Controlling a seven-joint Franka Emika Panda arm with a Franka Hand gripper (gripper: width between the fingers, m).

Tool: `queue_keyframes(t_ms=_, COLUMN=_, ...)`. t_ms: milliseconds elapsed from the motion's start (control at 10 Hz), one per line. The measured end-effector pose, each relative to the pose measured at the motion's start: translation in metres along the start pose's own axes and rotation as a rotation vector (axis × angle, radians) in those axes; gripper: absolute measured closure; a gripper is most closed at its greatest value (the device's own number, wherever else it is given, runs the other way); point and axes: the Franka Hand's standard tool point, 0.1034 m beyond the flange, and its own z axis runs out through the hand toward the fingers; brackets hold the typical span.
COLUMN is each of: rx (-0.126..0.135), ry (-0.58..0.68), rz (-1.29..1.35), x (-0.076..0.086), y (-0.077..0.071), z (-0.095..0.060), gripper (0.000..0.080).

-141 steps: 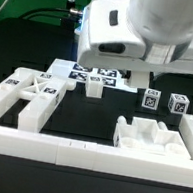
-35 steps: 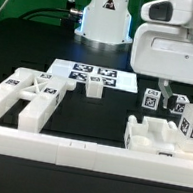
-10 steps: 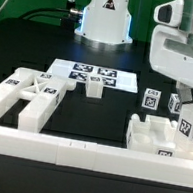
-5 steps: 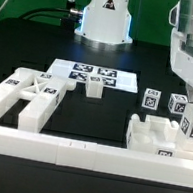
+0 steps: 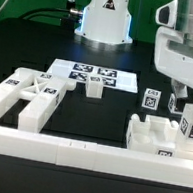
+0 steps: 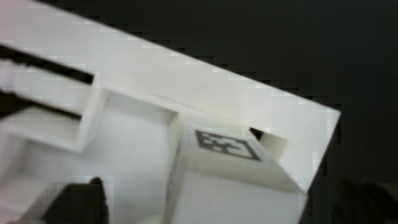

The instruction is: Assemble chair

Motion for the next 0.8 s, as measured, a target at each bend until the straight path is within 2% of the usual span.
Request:
queue_keyframes(t_ms=200, rx=-0.001, ry=0.001, rz=-0.140, x=0.0001, y=0.0001, z=0.0000, gripper=0.0153)
queue_keyframes(t_ms=300, rx=-0.028, ry=-0.004, rz=-0.278, x=-0.0006, y=0.0026, z=0.0001, gripper=0.0151)
queue_keyframes(t_ms=400, rx=-0.084, ry=-0.011, rz=-0.421, x=-0.0005, y=0.0030, z=-0.0022, gripper=0.0151)
queue_keyframes(t_ms=600, rx=-0.150, ry=-0.018, rz=-0.686, x=0.0004, y=-0.0018, z=-0.0044, gripper=0.0151)
queue_keyframes(t_ms=700, rx=-0.162, ry=-0.009, rz=-0.769, x=-0.0023, y=-0.0038, z=-0.0051, gripper=0.0151)
queue_keyframes(t_ms=800, rx=-0.163, ry=-0.015, rz=-0.862, x=-0.0021, y=-0.0038, z=-0.0047, gripper=0.0151)
